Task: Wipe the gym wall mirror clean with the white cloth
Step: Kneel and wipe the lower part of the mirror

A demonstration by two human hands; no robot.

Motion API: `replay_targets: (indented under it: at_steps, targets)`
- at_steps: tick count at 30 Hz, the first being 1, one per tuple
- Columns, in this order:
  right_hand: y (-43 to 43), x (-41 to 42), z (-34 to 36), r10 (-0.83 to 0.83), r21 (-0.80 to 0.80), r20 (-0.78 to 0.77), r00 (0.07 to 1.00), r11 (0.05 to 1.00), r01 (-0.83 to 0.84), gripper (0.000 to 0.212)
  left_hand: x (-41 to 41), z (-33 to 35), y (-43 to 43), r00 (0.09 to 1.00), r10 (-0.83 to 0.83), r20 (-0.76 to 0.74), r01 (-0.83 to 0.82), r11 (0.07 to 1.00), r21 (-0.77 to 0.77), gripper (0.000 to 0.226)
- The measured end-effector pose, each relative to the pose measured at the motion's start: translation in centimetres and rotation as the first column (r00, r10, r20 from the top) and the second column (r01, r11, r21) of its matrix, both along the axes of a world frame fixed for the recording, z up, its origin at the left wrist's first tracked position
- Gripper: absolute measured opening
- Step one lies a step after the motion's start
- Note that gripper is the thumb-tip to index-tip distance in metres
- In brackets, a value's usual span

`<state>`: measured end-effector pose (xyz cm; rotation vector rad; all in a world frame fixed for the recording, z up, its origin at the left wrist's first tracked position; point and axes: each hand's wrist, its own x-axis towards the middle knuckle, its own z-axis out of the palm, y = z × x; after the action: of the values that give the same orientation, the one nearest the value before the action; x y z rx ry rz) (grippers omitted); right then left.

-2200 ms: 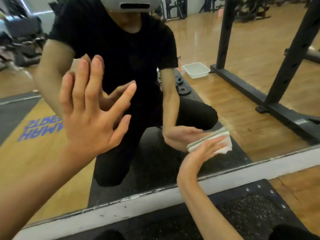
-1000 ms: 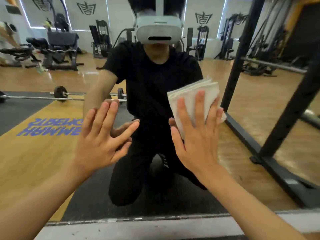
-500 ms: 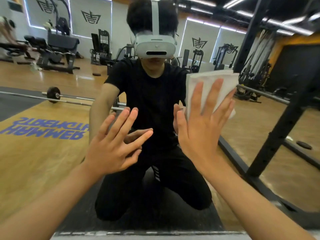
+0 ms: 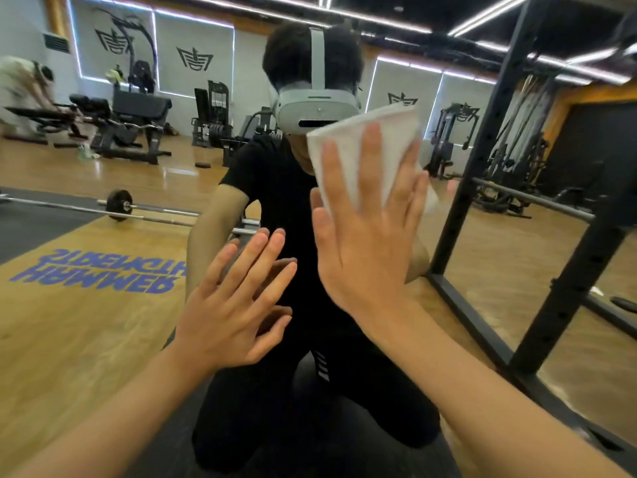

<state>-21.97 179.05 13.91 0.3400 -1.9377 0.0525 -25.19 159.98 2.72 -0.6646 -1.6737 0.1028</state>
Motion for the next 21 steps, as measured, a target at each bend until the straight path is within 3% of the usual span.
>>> replay_targets:
  at_steps: [3, 5, 9, 13, 17, 21]
  targets:
    - [2.5, 0.6, -5.6, 0.053, 0.263, 0.071, 0.996, 0.962, -0.07, 0.06, -0.1, -0.1, -0.2, 1.0, -0.004, 0.002, 0.004, 1.0, -0.012, 0.081]
    - [6.8, 0.8, -8.0, 0.001, 0.327, 0.06, 0.998, 0.945, -0.021, 0.061, -0.1, -0.2, -0.1, 1.0, 0.002, -0.004, -0.003, 1.0, -0.015, 0.081]
    - [13.6, 1.6, -7.3, -0.173, 0.12, 0.051, 0.984, 0.979, 0.166, 0.062, -0.3, -0.1, 0.2, 1.0, 0.02, -0.022, -0.02, 1.0, -0.006, 0.077]
    - [9.1, 0.8, -3.7, -0.219, -0.096, 0.024, 0.975, 0.971, 0.22, 0.062, -0.1, -0.3, 0.3, 1.0, 0.01, -0.021, -0.01, 1.0, -0.002, 0.074]
    - [5.9, 0.2, 0.0, -0.149, -0.023, -0.11, 0.983, 0.989, 0.148, 0.065, -0.3, -0.2, 0.1, 1.0, -0.006, 0.0, 0.006, 1.0, -0.005, 0.076]
    - [8.4, -0.4, -1.3, -0.117, 0.079, -0.093, 0.989, 0.989, 0.125, 0.067, -0.4, -0.3, 0.2, 1.0, -0.005, -0.028, 0.005, 1.0, -0.005, 0.075]
